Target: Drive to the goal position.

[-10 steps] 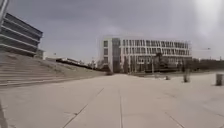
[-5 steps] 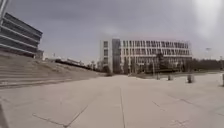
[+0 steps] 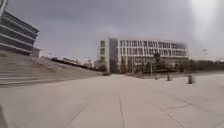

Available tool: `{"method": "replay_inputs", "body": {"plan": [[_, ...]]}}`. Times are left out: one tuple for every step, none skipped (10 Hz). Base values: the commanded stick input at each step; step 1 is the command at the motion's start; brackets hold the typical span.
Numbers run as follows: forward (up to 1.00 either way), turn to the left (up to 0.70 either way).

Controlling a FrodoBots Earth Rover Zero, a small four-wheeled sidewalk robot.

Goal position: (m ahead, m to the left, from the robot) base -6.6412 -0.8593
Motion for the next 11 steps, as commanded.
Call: {"method": "replay_inputs", "body": {"plan": [[0.00, -0.45], [0.00, -0.45], [0.00, -0.45], [0.00, -0.45], [0.00, -0.45], [0.00, -0.45], [0.00, -0.45], [0.00, -0.45], [0.00, -0.45], [0.00, -0.45], [0.00, -0.45]]}}
